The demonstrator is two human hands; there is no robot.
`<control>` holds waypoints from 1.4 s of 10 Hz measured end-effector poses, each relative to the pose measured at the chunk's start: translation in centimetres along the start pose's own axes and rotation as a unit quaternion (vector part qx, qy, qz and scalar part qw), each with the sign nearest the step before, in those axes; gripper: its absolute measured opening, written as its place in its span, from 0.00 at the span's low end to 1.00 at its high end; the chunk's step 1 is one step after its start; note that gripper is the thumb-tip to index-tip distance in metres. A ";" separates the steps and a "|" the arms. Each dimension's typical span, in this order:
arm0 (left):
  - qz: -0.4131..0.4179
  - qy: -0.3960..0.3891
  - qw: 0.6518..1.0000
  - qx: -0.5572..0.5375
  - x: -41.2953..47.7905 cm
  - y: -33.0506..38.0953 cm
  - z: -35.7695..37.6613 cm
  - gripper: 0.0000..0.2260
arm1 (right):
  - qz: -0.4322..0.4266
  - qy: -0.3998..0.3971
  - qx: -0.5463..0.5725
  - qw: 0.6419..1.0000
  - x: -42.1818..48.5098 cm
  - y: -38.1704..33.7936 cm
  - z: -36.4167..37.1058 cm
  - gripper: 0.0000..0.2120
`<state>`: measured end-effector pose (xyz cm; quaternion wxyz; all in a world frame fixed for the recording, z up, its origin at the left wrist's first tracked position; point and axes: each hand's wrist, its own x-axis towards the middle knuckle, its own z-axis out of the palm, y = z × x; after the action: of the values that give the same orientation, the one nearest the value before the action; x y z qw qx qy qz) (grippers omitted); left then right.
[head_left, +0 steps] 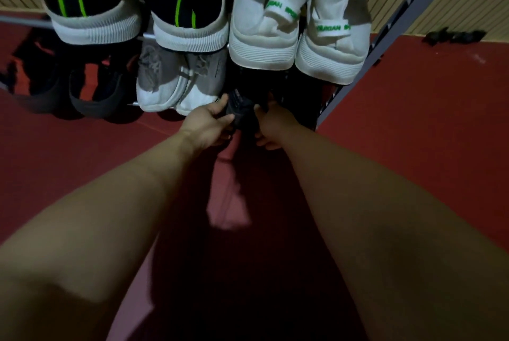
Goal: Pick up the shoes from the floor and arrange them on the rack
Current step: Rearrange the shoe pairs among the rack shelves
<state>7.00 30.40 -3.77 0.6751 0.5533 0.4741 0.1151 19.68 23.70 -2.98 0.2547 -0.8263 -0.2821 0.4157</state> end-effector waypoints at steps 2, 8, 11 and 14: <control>0.011 -0.020 0.997 0.080 -3.0 -0.3 -2.1 0.27 | -0.028 0.012 -0.067 0.997 -2.8 0.4 2.2 0.31; 0.007 0.111 0.978 0.177 -11.8 -0.3 -12.9 0.41 | 0.002 -0.038 -0.090 0.995 -12.4 -7.4 6.5 0.38; 0.001 0.102 0.984 0.146 -11.5 0.4 -17.0 0.42 | 0.053 -0.036 0.111 0.992 -10.0 -10.2 10.0 0.32; 0.024 0.146 0.986 0.072 -8.2 1.2 -15.7 0.38 | 0.027 0.026 0.219 0.975 -0.1 -11.1 12.0 0.35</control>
<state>-8.90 35.29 2.40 0.5540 0.5889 0.5612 0.1768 6.81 33.79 -1.94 0.4256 -0.7684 -0.1545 0.4523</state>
